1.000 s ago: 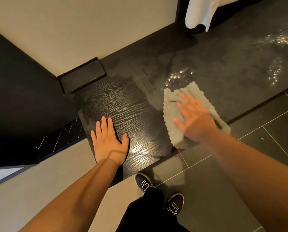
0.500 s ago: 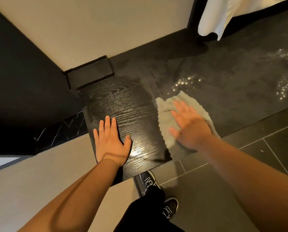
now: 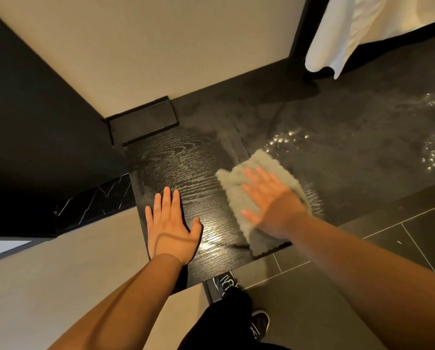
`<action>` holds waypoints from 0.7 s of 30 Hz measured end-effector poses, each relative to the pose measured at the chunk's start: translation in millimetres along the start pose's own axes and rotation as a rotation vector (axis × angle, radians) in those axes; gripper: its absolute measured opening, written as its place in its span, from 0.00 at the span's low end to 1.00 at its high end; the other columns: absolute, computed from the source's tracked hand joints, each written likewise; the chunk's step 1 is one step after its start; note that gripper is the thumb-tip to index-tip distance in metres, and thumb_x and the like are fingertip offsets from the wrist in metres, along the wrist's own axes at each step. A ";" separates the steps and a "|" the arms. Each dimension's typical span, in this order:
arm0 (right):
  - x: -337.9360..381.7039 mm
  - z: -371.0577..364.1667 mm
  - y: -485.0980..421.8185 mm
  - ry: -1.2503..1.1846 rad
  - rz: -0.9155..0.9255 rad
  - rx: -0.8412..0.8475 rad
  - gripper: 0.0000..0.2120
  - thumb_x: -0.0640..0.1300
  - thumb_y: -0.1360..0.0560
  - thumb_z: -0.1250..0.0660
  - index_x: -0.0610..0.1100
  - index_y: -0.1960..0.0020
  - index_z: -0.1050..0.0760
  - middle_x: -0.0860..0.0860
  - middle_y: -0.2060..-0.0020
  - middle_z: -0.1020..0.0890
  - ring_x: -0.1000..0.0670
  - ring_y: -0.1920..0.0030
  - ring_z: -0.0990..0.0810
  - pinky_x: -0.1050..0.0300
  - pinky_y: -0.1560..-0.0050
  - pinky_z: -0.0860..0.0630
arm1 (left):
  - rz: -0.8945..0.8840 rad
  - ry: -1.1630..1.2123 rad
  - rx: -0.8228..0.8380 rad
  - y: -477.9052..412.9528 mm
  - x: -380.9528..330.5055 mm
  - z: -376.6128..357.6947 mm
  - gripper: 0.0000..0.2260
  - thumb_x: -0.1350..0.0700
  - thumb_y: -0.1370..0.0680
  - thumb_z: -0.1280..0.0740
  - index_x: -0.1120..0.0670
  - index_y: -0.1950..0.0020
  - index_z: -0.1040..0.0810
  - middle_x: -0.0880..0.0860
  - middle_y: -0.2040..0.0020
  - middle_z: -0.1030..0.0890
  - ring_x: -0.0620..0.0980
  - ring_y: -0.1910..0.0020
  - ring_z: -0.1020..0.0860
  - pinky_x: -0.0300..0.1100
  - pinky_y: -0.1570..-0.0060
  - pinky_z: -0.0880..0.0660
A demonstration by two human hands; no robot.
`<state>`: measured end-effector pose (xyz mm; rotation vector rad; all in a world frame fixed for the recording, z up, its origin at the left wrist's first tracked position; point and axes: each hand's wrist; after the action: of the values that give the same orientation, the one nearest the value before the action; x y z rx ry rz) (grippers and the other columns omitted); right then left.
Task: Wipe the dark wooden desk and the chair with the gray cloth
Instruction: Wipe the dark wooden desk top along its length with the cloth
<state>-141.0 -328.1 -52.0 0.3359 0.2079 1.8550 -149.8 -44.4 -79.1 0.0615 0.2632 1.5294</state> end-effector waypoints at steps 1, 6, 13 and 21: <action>-13.3 5.9 -2.4 0.012 -0.086 -0.007 0.37 0.68 0.19 0.54 0.51 0.15 0.48 0.50 0.15 0.60 0.47 0.16 0.62 0.44 0.16 0.57 | 0.000 0.003 0.001 0.1 0.0 0.4 0.39 0.33 0.21 0.49 0.50 0.13 0.52 0.50 0.13 0.55 0.52 0.15 0.59 0.57 0.17 0.58; -17.2 6.5 0.5 -0.018 -0.216 -0.049 0.39 0.68 0.19 0.56 0.47 0.15 0.50 0.44 0.15 0.57 0.42 0.16 0.59 0.42 0.16 0.55 | -0.004 -0.025 0.029 -1.3 0.5 -0.2 0.40 0.34 0.22 0.52 0.51 0.13 0.54 0.51 0.13 0.58 0.53 0.15 0.61 0.58 0.17 0.59; 39.2 -16.1 -12.1 0.006 0.186 0.039 0.38 0.72 0.19 0.52 0.49 0.17 0.39 0.47 0.15 0.55 0.43 0.15 0.57 0.40 0.17 0.49 | -0.018 -0.012 0.022 -1.2 3.5 -2.2 0.39 0.35 0.21 0.50 0.53 0.13 0.49 0.53 0.13 0.53 0.55 0.15 0.56 0.60 0.17 0.56; -43.8 9.4 -36.7 -0.004 -0.110 -0.060 0.39 0.67 0.19 0.55 0.44 0.18 0.37 0.44 0.15 0.52 0.42 0.16 0.50 0.42 0.17 0.51 | 0.001 -0.006 0.022 -2.3 2.4 -4.5 0.38 0.34 0.19 0.53 0.51 0.13 0.50 0.52 0.13 0.55 0.54 0.15 0.58 0.59 0.17 0.58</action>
<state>-92.5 -359.0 -59.9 0.2815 0.1640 1.7484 -148.4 -42.7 -84.3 0.0840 0.2750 1.5272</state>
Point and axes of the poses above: each hand's wrist, its own y-axis away from the middle knuckle, its own z-axis out of the back of the hand, x = y × z
